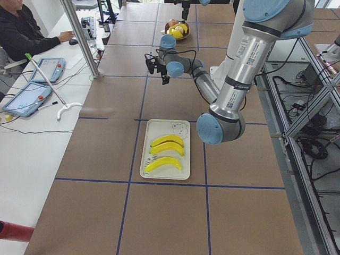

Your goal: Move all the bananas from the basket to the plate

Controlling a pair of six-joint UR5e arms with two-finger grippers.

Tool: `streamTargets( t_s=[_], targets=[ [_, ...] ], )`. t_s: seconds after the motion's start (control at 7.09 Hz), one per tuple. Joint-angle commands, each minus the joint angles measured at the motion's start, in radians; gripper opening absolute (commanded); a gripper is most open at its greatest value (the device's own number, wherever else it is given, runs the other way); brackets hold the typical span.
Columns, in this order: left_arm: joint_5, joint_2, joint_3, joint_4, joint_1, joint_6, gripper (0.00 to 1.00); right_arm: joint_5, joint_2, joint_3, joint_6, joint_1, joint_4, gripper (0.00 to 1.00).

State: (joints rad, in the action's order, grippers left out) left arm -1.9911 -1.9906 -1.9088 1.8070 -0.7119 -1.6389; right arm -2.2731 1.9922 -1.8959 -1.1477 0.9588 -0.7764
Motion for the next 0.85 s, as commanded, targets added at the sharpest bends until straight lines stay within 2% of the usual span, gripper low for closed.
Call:
streamTargets(
  t_s=[0.0, 0.56, 0.71],
  targets=[
    [0.000, -0.001, 0.000, 0.000, 0.005, 0.001, 0.99, 0.007, -0.015, 0.020, -0.010, -0.037, 0.000, 1.00],
    [0.002, 0.001, 0.002, 0.000, 0.005, 0.002, 0.99, 0.009, -0.032, 0.067, -0.012, -0.049, 0.000, 0.98],
    [0.002, 0.003, 0.002, 0.000, 0.005, 0.002, 0.99, 0.024, -0.033, 0.067, -0.017, -0.052, 0.000, 0.83]
  ],
)
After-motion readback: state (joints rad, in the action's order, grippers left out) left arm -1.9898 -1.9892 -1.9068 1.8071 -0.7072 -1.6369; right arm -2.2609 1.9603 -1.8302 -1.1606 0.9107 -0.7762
